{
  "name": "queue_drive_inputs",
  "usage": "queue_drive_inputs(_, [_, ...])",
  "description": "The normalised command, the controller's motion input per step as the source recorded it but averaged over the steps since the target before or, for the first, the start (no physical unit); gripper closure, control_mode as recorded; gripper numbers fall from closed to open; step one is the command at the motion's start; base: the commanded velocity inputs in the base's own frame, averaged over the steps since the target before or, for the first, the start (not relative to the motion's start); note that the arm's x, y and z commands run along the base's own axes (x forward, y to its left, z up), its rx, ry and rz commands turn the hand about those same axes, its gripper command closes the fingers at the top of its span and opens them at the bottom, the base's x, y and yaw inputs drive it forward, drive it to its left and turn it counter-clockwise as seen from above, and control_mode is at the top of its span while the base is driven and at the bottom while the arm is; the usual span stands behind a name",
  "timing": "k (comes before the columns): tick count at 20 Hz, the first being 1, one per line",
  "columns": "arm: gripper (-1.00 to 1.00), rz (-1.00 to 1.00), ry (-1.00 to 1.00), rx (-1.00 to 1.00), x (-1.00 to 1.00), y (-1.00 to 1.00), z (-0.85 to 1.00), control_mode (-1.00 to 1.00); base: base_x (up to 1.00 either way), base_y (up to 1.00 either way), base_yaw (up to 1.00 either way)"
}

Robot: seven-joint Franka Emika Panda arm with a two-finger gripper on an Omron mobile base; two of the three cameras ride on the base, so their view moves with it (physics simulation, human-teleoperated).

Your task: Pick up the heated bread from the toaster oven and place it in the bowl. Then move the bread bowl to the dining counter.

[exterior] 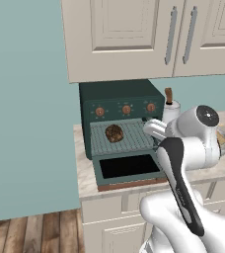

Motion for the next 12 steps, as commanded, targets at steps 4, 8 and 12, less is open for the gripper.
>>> queue_drive_inputs(4, [1.0,0.01,-0.19,0.0,-0.2,0.08,0.11,-1.0,0.0,0.0,0.0])
queue_drive_inputs(8, [1.0,0.09,-0.13,-0.03,0.0,0.18,0.13,-1.0,0.0,0.0,0.0])
queue_drive_inputs(12, [1.0,0.12,-0.05,-0.09,0.0,0.27,0.07,-1.0,0.0,0.0,0.0])
